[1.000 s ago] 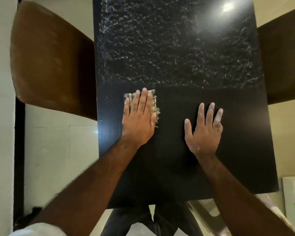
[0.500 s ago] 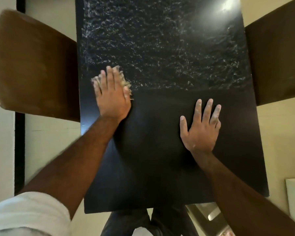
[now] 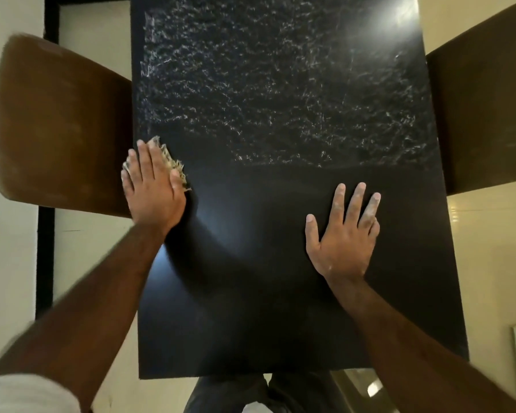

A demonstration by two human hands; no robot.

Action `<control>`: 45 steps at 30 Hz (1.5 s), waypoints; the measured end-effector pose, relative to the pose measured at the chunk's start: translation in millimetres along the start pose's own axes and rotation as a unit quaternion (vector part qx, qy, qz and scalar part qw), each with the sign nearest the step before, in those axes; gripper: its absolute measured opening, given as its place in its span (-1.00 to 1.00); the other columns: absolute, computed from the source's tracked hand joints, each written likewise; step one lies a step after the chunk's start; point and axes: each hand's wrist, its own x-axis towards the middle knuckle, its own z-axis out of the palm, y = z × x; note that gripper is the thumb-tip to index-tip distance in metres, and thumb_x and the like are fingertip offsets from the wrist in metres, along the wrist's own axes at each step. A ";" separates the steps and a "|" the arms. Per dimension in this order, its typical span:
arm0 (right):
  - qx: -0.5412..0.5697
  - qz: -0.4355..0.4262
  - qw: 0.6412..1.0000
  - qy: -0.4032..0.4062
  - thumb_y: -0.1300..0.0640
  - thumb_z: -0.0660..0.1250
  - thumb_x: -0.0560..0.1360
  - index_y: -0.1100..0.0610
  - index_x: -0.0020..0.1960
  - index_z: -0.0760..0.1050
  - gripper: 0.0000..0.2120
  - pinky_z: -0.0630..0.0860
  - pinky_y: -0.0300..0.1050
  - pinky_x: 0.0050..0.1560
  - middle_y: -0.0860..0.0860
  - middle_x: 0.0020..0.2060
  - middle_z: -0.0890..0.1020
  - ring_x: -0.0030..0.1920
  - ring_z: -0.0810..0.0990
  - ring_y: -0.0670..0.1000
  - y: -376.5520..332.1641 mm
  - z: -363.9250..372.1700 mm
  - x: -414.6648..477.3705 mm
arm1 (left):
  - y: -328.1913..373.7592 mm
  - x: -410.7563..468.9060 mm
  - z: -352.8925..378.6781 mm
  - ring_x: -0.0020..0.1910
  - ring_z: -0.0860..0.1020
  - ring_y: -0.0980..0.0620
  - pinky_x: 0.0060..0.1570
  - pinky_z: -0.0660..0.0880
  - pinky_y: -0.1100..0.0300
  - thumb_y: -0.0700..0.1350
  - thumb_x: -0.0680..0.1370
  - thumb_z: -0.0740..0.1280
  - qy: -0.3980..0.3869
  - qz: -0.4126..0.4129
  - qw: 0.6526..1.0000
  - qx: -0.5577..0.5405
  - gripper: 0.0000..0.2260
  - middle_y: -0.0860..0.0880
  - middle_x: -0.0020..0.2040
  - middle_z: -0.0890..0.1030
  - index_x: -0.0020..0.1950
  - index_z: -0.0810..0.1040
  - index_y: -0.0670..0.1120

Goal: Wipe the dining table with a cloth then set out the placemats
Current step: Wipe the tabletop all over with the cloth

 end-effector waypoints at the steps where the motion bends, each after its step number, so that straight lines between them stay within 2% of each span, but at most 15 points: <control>1: 0.002 0.001 1.000 0.004 -0.37 0.01 0.74 0.09 0.83 0.00 -0.18 0.25 0.37 0.63 0.22 0.80 -0.04 0.79 -0.10 0.36 -0.4 0.4 -0.5 | 8.1 9.2 -0.2 0.80 -0.02 -0.27 0.72 0.02 -0.37 0.15 0.77 -0.06 0.004 -0.004 1.000 0.003 -0.34 -0.19 0.83 -0.02 0.82 -0.08 -0.10; 4: 0.002 -0.001 1.000 0.000 -0.38 0.00 0.74 0.08 0.83 -0.02 -0.17 0.24 0.36 0.63 0.22 0.80 -0.05 0.79 -0.12 0.36 0.6 1.1 -1.4 | 47.4 21.7 2.0 0.80 -0.05 -0.27 0.73 -0.04 -0.37 0.15 0.77 -0.07 0.005 0.018 1.000 0.000 -0.33 -0.19 0.83 -0.04 0.82 -0.09 -0.11; 8: 0.002 -0.003 1.000 -0.005 -0.38 0.01 0.74 0.08 0.83 -0.04 -0.17 0.24 0.37 0.63 0.21 0.80 -0.06 0.79 -0.12 0.36 1.3 -2.1 -1.4 | 110.3 -13.1 8.2 0.81 -0.10 -0.21 0.75 -0.07 -0.33 0.15 0.77 -0.10 -0.009 0.113 0.994 -0.002 -0.33 -0.15 0.83 -0.11 0.82 -0.15 -0.10; 11: 0.007 -0.002 1.000 -0.005 -0.36 0.05 0.74 0.08 0.83 -0.01 -0.18 0.26 0.37 0.63 0.22 0.80 -0.04 0.79 -0.11 0.36 1.0 -3.0 -1.5 | 104.8 -55.4 16.2 0.82 -0.13 -0.14 0.75 -0.04 -0.29 0.15 0.77 -0.09 -0.026 0.161 0.987 0.010 -0.34 -0.11 0.84 -0.13 0.83 -0.16 -0.09; 13: 0.010 -0.001 1.000 -0.007 -0.35 0.07 0.74 0.09 0.82 0.00 -0.18 0.26 0.37 0.63 0.22 0.80 -0.04 0.79 -0.10 0.36 1.1 -3.1 -1.5 | 73.9 -64.6 16.1 0.82 -0.14 -0.13 0.75 -0.06 -0.29 0.15 0.78 -0.08 -0.026 0.139 0.990 0.003 -0.34 -0.10 0.84 -0.13 0.83 -0.15 -0.07; 18: 0.013 0.002 1.000 -0.005 -0.36 0.05 0.73 0.08 0.83 0.01 -0.18 0.24 0.36 0.64 0.21 0.80 -0.04 0.79 -0.11 0.36 0.9 -2.6 -0.7 | -2.8 -23.2 -2.4 0.81 -0.04 -0.23 0.72 0.00 -0.38 0.17 0.78 -0.06 -0.013 0.013 1.000 -0.016 -0.36 -0.13 0.83 -0.04 0.83 -0.12 -0.01; 22: 0.017 0.004 1.000 0.005 -0.36 0.04 0.74 0.08 0.83 0.03 -0.19 0.23 0.34 0.65 0.21 0.81 -0.02 0.79 -0.11 0.35 0.8 0.4 -0.8 | 0.2 27.8 -2.9 0.80 0.00 -0.29 0.69 0.06 -0.43 0.12 0.77 -0.02 0.009 -0.021 1.000 -0.005 -0.36 -0.17 0.83 0.01 0.82 -0.05 -0.08; 24: 0.021 0.004 1.000 0.010 -0.35 0.04 0.74 0.08 0.82 0.04 -0.20 0.23 0.33 0.64 0.21 0.80 -0.01 0.79 -0.11 0.34 1.0 0.3 -1.0 | 22.5 43.2 -2.1 0.79 0.00 -0.31 0.71 0.00 -0.42 0.11 0.75 -0.02 0.011 -0.016 1.000 0.000 -0.34 -0.20 0.82 0.02 0.82 -0.04 -0.11; 27: 0.018 0.001 1.000 0.000 -0.36 0.05 0.74 0.08 0.83 0.01 -0.19 0.22 0.35 0.64 0.20 0.81 -0.04 0.79 -0.12 0.35 0.6 -0.6 -0.9 | 69.5 42.3 1.1 0.80 -0.03 -0.28 0.72 -0.08 -0.40 0.12 0.77 -0.01 0.015 0.050 0.999 0.007 -0.34 -0.20 0.82 -0.01 0.82 -0.08 -0.11; 32: 0.015 -0.001 1.000 -0.012 -0.35 0.08 0.73 0.08 0.83 0.01 -0.18 0.25 0.38 0.64 0.20 0.81 -0.06 0.79 -0.12 0.35 1.1 -3.4 -0.4 | 127.1 -24.6 16.2 0.81 -0.11 -0.18 0.73 -0.05 -0.36 0.13 0.78 -0.02 -0.005 0.150 0.989 0.016 -0.32 -0.14 0.83 -0.11 0.83 -0.16 -0.10; 35: 0.019 0.003 1.000 -0.011 -0.34 0.09 0.73 0.08 0.83 0.01 -0.18 0.25 0.39 0.64 0.20 0.81 -0.05 0.79 -0.12 0.35 1.6 -3.2 0.1 | 89.1 -42.7 18.5 0.81 -0.14 -0.16 0.74 -0.08 -0.35 0.16 0.79 -0.09 -0.016 0.124 0.992 0.013 -0.34 -0.12 0.83 -0.16 0.83 -0.17 -0.08; 39: 0.019 0.005 1.000 -0.015 -0.36 0.05 0.73 0.08 0.83 0.00 -0.18 0.23 0.37 0.65 0.20 0.81 -0.06 0.79 -0.14 0.35 1.6 -2.3 0.4 | 31.8 -19.7 6.9 0.81 -0.05 -0.22 0.72 -0.04 -0.38 0.15 0.78 -0.06 -0.010 0.026 1.000 -0.005 -0.35 -0.14 0.83 -0.03 0.83 -0.10 -0.06; 42: 0.027 0.006 0.999 -0.017 -0.36 0.06 0.73 0.07 0.83 -0.01 -0.17 0.21 0.36 0.65 0.20 0.81 -0.07 0.79 -0.16 0.35 2.6 -1.8 0.8 | 47.7 11.9 2.4 0.80 -0.04 -0.26 0.72 -0.04 -0.41 0.14 0.77 -0.05 -0.001 -0.014 1.000 -0.006 -0.34 -0.17 0.83 -0.01 0.82 -0.08 -0.10; 45: 0.026 0.005 1.000 -0.004 -0.34 0.07 0.73 0.08 0.83 0.02 -0.19 0.22 0.35 0.64 0.21 0.81 -0.04 0.79 -0.13 0.35 2.3 -0.7 0.2 | 94.3 26.1 6.7 0.80 -0.03 -0.27 0.71 -0.06 -0.41 0.13 0.77 -0.05 0.009 0.030 1.000 -0.002 -0.34 -0.18 0.83 -0.02 0.82 -0.08 -0.10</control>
